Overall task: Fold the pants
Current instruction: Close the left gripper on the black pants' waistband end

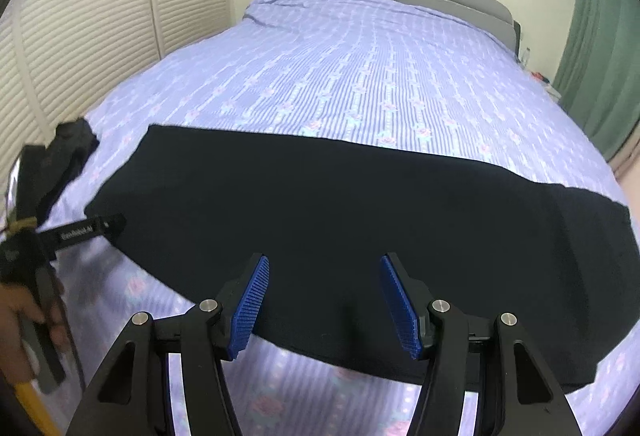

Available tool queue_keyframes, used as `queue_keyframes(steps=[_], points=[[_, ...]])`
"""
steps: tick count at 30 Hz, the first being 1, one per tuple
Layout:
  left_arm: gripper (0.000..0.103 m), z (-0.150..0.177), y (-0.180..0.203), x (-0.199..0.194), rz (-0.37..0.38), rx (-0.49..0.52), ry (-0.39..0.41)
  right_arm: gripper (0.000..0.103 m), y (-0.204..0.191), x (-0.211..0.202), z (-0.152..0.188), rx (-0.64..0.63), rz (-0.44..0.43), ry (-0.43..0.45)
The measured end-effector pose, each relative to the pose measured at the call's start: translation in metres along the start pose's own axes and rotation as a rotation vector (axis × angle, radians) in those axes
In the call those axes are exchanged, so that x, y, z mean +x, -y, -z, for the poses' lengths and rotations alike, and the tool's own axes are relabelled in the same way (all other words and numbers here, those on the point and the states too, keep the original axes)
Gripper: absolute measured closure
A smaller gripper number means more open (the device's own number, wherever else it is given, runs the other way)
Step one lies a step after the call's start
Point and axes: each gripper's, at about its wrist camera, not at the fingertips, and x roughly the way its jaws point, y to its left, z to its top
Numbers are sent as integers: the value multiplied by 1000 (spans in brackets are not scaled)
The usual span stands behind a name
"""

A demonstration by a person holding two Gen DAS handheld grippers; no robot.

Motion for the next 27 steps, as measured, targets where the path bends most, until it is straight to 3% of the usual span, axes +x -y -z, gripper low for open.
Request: queue_keyframes(steps=[4,9,14,20,24,27], points=[[37,-5,-11,0,50,-112,6,44,-9,5,-14,30,-20,10],[52,-3,-27,-6,79,-237,-13,44,-19,6,-23,20,-24,27],[52,9,-34,-9,111,-278,-8,44,-23,9,-24,31,-31,16],[53,-5,-32,-1,142,-298,18,44,-28,11,-19,16,-29,2],[81,-15,-23,2,136,-234,18,44,-29,11,-19,16,-28,4],[91,-19,-15,2,126,-175,15,44,-26,11,-23,37,-34,10]])
